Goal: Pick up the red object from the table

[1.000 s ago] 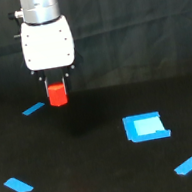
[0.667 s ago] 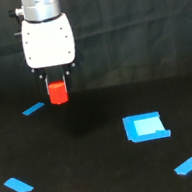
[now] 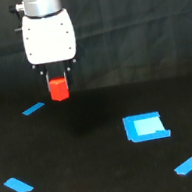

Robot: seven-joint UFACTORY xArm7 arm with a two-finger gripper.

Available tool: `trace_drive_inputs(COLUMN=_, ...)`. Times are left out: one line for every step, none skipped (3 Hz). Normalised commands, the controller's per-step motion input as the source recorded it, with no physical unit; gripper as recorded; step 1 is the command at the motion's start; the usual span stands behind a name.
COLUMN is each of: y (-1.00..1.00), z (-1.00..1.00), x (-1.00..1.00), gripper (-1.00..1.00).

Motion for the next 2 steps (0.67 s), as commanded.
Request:
trace_drive_inputs(y=-0.03, z=0.17, x=-0.03, gripper=-1.0)
trace_drive_inputs(y=-0.05, z=0.09, x=0.1, gripper=-0.94)
